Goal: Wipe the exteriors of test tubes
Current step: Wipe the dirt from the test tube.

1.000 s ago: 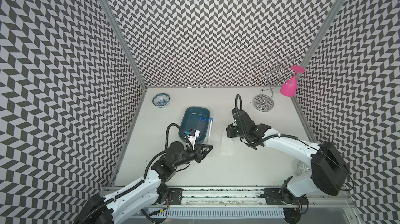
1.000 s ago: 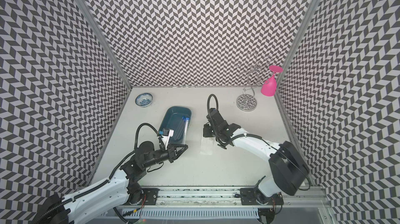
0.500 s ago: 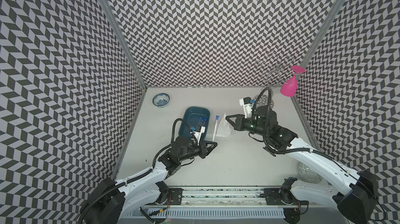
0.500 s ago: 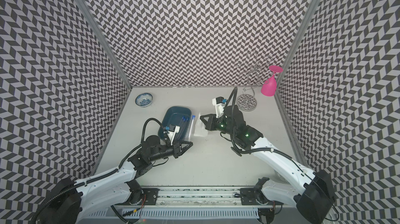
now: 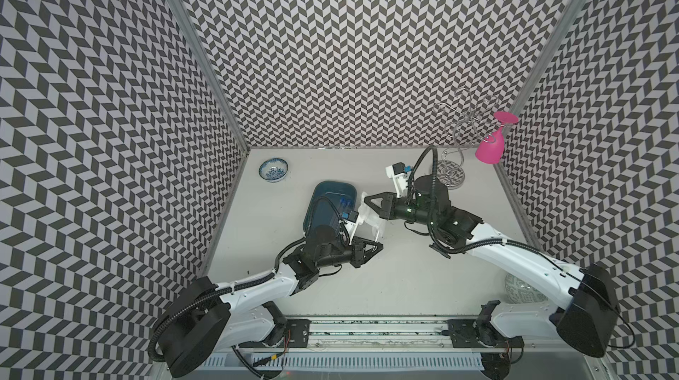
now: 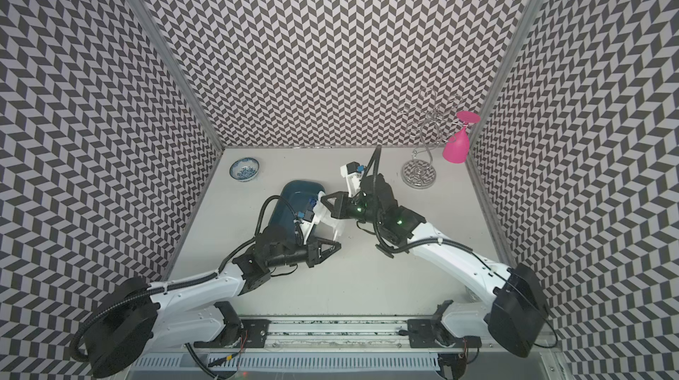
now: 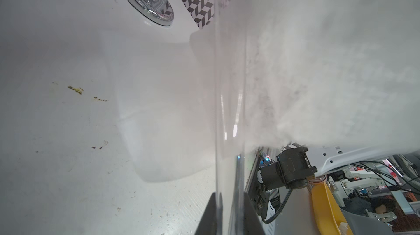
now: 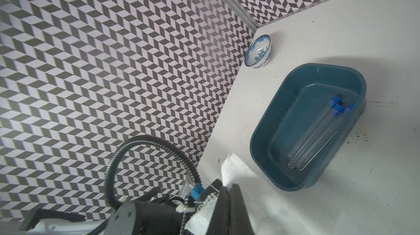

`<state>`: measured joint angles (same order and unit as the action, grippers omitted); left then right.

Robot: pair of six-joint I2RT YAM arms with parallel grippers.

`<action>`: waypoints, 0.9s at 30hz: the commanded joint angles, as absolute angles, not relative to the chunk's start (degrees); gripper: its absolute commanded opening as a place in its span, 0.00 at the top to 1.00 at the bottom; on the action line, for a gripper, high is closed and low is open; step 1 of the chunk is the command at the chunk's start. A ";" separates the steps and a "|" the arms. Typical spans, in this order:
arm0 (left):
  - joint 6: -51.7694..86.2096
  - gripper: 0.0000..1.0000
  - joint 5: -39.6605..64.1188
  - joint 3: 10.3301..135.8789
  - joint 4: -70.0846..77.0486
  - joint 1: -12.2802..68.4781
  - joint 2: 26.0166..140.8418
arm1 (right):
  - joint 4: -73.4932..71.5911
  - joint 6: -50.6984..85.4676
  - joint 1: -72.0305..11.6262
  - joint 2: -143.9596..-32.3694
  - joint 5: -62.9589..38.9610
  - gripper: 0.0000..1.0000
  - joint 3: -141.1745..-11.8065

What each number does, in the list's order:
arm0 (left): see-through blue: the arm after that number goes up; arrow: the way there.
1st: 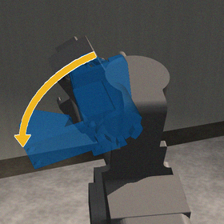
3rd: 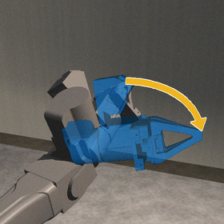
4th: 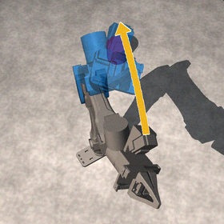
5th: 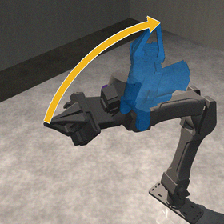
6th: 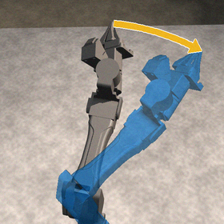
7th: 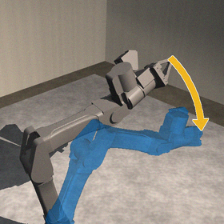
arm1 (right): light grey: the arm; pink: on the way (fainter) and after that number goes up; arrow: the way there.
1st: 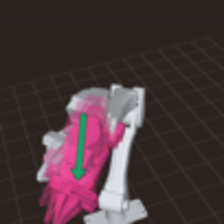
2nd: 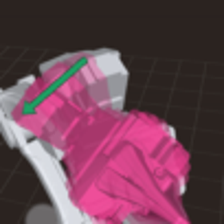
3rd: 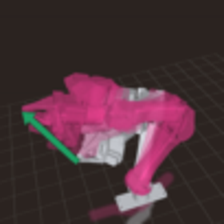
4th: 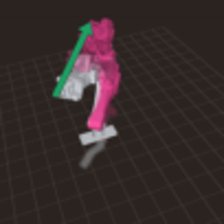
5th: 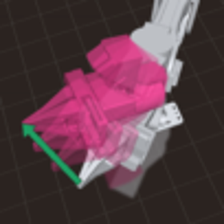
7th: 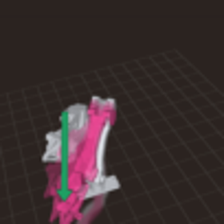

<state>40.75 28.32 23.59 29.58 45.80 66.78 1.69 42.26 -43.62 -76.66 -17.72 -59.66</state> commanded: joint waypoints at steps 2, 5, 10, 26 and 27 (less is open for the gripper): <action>40.35 0.83 28.35 24.46 31.60 46.44 65.98 | 3.44 40.91 -43.87 -77.52 -11.66 1.00 -59.79; 40.10 0.83 28.21 24.08 31.17 46.58 65.48 | 4.98 40.02 -43.86 -78.04 -9.85 0.99 -60.20; 40.65 0.83 27.88 23.21 31.67 46.67 65.26 | 10.36 37.52 -43.86 -80.28 -7.27 0.89 -64.27; 41.75 0.83 26.89 21.47 33.47 46.24 65.24 | 15.39 36.22 -43.87 -71.74 -10.40 0.57 -69.59; 41.75 0.83 26.89 21.45 33.42 46.23 65.22 | 15.49 36.81 -43.86 -70.20 -9.81 0.57 -67.51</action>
<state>41.50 27.57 21.96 31.16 46.48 65.87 14.90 36.34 -43.72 -74.17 -11.11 -70.72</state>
